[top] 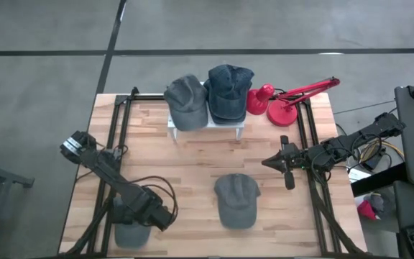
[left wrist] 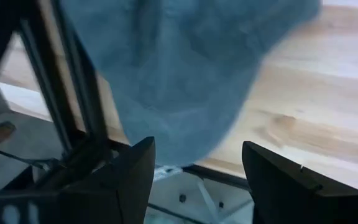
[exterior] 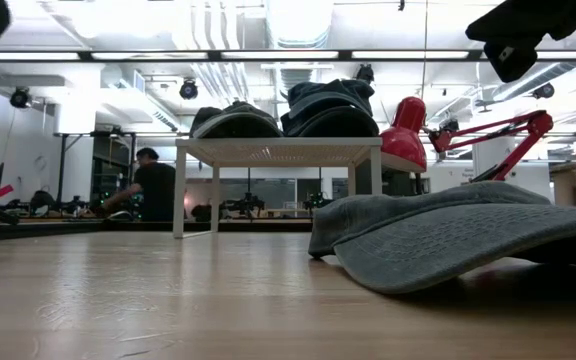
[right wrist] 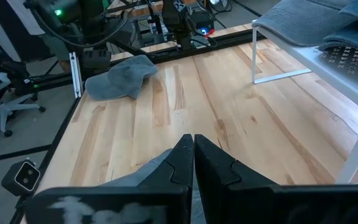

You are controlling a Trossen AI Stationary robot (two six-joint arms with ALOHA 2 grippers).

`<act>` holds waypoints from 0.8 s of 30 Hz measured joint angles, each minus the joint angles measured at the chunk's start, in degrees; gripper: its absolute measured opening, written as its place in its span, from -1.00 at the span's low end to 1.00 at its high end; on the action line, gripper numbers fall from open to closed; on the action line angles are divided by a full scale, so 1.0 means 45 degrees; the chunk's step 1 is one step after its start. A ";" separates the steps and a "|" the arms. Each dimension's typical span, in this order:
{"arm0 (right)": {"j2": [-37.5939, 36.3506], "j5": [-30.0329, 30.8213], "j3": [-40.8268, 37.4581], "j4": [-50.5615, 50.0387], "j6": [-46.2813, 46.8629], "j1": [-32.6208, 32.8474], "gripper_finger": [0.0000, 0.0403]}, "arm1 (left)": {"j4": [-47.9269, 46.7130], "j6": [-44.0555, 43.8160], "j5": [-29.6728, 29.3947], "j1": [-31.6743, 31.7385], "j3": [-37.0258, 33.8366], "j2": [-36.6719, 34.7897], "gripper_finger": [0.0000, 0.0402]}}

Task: Pick & Place hat
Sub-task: Stack the left gray cap on the gray cap on the shelf

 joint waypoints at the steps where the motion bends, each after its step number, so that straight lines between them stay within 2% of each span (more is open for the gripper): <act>1: 0.0000 0.0001 0.0000 0.0001 0.0000 0.0000 -0.94 | -0.0149 -0.0005 -0.0056 -0.0076 0.0000 0.0000 0.21; 6: -0.0004 0.0004 0.0000 0.0000 0.0000 0.0000 -0.94 | -0.0309 -0.0212 -0.0235 -0.0320 -0.0330 -0.0010 0.21; 12: 0.0001 0.0002 0.0000 0.0005 0.0000 0.0002 -0.94 | 0.0344 -0.0165 -0.0714 -0.0331 -0.1614 -0.0010 0.21; 20: 0.0001 0.0004 0.0000 0.0005 0.0000 0.0000 -0.94 | 0.3445 -0.0137 -0.1037 -0.0331 -0.4086 -0.0019 0.20; 24: -0.0004 0.0003 0.0000 0.0010 0.0000 0.0003 -0.94 | 0.5192 0.0092 -0.1235 -0.0343 -0.5055 -0.0102 0.12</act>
